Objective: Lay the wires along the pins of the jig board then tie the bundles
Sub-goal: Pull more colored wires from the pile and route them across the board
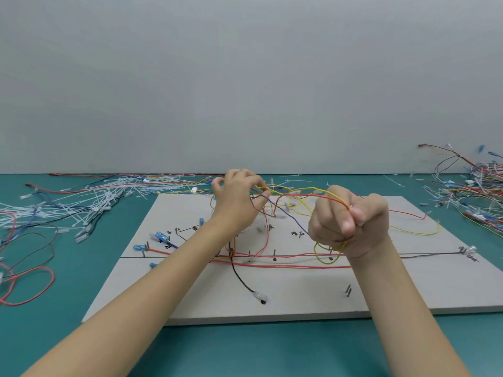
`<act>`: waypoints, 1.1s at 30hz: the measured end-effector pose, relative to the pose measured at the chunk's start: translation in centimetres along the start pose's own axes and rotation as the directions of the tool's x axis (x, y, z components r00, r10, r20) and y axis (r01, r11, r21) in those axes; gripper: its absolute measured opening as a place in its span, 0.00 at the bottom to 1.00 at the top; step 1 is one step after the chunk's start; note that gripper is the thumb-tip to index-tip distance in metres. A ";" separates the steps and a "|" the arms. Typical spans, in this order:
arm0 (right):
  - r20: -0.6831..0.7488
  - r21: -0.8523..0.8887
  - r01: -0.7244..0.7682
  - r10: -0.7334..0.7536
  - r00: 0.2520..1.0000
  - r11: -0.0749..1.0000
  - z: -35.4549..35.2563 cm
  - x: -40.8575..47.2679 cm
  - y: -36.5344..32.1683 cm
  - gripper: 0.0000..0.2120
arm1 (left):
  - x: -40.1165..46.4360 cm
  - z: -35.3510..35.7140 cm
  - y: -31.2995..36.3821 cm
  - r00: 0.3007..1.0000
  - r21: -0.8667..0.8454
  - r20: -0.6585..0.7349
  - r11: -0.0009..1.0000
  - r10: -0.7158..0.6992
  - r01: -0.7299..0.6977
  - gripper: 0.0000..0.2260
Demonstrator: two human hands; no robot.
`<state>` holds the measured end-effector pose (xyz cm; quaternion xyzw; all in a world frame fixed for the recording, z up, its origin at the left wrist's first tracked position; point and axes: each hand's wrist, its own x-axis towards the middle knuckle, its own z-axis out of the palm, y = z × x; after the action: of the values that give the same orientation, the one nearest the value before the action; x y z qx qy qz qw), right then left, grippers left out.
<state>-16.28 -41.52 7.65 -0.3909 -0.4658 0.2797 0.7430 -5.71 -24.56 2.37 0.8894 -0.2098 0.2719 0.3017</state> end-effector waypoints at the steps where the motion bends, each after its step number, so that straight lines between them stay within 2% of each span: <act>1: 0.002 -0.012 0.000 0.000 1.000 1.000 -0.1 -0.1 0.0 0.11 | 0.0 -0.1 0.0 1.000 0.008 -0.011 1.000 -0.004 0.004 0.08; 3: -0.049 -0.044 -0.002 0.000 0.999 0.999 -0.3 -0.3 -0.1 0.10 | 0.1 -0.5 -0.1 1.000 0.005 -0.021 1.000 -0.021 0.021 0.12; 6: -0.230 -0.123 -0.037 0.008 0.973 0.992 -0.6 -0.6 -0.4 0.08 | -0.1 -1.1 -0.2 1.000 -0.002 -0.020 1.000 0.024 -0.024 0.16; 9: -0.431 -0.166 -0.111 0.029 0.902 0.980 -0.8 -0.8 -0.4 0.10 | -0.3 -2.0 0.0 0.993 0.011 -0.054 0.995 0.101 -0.101 0.15; 11: -0.567 -0.230 -0.218 0.051 0.822 0.949 -0.7 -0.5 -0.2 0.12 | -0.4 -2.6 0.5 0.987 0.038 -0.087 0.990 0.136 -0.133 0.16; 13: -0.737 -0.271 -0.335 0.030 0.676 0.902 -0.6 0.1 0.2 0.14 | -0.3 -3.2 1.0 0.979 0.064 -0.117 0.985 0.170 -0.163 0.16; 15: -0.884 -0.307 -0.363 -0.122 0.451 0.880 -1.0 0.7 0.7 0.17 | -0.3 -3.8 1.4 0.968 0.072 -0.146 0.978 0.204 -0.196 0.13; 17: -0.906 -0.422 -0.369 -0.366 0.214 0.828 -1.5 0.9 1.2 0.19 | -0.1 -4.2 1.6 0.960 0.064 -0.170 0.975 0.222 -0.214 0.11; 18: -0.871 -0.484 -0.387 -0.473 0.130 0.784 -1.7 0.8 1.3 0.20 | -0.1 -4.3 1.8 0.959 0.051 -0.180 0.976 0.218 -0.212 0.11; 19: -0.824 -0.542 -0.402 -0.560 0.083 0.738 -1.8 0.7 1.4 0.19 | 0.0 -4.5 2.0 0.959 0.035 -0.189 0.978 0.209 -0.206 0.11; 20: -0.779 -0.593 -0.414 -0.622 0.079 0.691 -1.8 0.7 1.4 0.18 | 0.1 -4.6 2.1 0.960 0.024 -0.198 0.980 0.199 -0.198 0.12; 21: -0.751 -0.629 -0.426 -0.649 0.119 0.650 -1.8 0.8 1.3 0.16 | 0.1 -4.7 2.3 0.959 0.019 -0.208 0.981 0.191 -0.191 0.12; 22: -0.749 -0.644 -0.442 -0.632 0.198 0.625 -1.7 0.9 1.2 0.14 | 0.1 -4.8 2.4 0.958 0.021 -0.218 0.983 0.184 -0.184 0.12; 24: -0.792 -0.610 -0.480 -0.462 0.398 0.631 -1.5 1.1 1.4 0.20 | 0.2 -5.0 2.6 0.957 0.037 -0.233 0.985 0.170 -0.166 0.12; 25: -0.812 -0.570 -0.520 -0.342 0.472 0.636 -1.3 1.3 1.7 0.24 | 0.3 -5.1 2.7 0.958 0.045 -0.240 0.987 0.159 -0.153 0.12; 26: -0.828 -0.531 -0.576 -0.234 0.510 0.621 -1.2 1.5 2.1 0.28 | 0.4 -5.1 2.8 0.958 0.050 -0.247 0.989 0.144 -0.136 0.11; 28: -0.844 -0.499 -0.678 -0.126 0.522 0.539 -1.0 2.0 3.4 0.29 | 0.5 -5.1 3.1 0.964 0.042 -0.249 0.995 0.095 -0.087 0.11; 30: -0.837 -0.518 -0.703 -0.119 0.535 0.487 -0.9 2.5 4.3 0.26 | 0.7 -5.0 3.4 0.969 0.011 -0.243 0.999 0.037 -0.035 0.11; 33: -0.810 -0.551 -0.660 -0.136 0.570 0.511 -0.7 2.8 4.8 0.19 | 0.8 -4.9 3.5 0.969 -0.060 -0.244 0.998 -0.046 0.032 0.12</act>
<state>-14.74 -36.99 4.75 -0.8404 -0.0941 -0.0438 0.5319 -8.77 -24.12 7.63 0.8442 -0.1609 0.3680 0.3551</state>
